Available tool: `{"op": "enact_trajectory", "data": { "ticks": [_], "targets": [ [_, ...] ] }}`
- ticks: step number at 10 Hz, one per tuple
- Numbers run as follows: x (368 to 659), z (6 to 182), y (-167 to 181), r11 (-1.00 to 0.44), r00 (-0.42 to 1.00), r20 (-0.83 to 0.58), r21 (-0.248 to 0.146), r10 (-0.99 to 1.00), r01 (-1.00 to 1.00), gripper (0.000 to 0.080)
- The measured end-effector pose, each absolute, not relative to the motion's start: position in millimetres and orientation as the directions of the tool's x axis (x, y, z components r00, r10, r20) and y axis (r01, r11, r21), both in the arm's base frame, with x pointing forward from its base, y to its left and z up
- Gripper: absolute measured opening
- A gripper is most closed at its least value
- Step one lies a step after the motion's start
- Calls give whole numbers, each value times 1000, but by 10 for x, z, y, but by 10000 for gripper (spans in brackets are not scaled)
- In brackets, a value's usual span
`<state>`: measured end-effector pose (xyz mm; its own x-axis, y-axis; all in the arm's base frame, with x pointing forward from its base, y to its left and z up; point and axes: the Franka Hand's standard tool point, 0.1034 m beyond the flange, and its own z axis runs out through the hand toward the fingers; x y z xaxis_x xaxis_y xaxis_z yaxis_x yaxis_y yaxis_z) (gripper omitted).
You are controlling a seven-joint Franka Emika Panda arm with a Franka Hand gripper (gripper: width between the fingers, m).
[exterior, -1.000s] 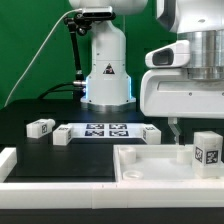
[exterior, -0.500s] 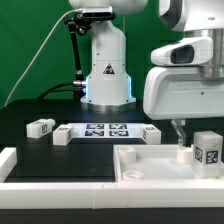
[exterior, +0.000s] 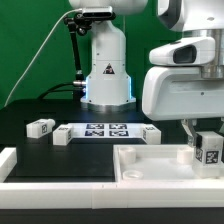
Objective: Assemble one leg
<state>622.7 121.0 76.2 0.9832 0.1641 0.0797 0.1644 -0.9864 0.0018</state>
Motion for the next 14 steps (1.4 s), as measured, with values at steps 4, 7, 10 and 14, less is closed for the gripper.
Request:
{"op": "enact_trajectory", "data": {
  "ticks": [4, 7, 10, 14],
  "targets": [
    [6232, 752, 1203, -900, 897, 77, -52, -435, -432, 289],
    [6223, 742, 1200, -641, 638, 69, -78, -767, -763, 291],
    [6224, 746, 1174, -455, 455, 29, -99, -890, -885, 291],
    [6236, 751, 1159, -576, 574, 46, -95, -818, -812, 558]
  ]
}}
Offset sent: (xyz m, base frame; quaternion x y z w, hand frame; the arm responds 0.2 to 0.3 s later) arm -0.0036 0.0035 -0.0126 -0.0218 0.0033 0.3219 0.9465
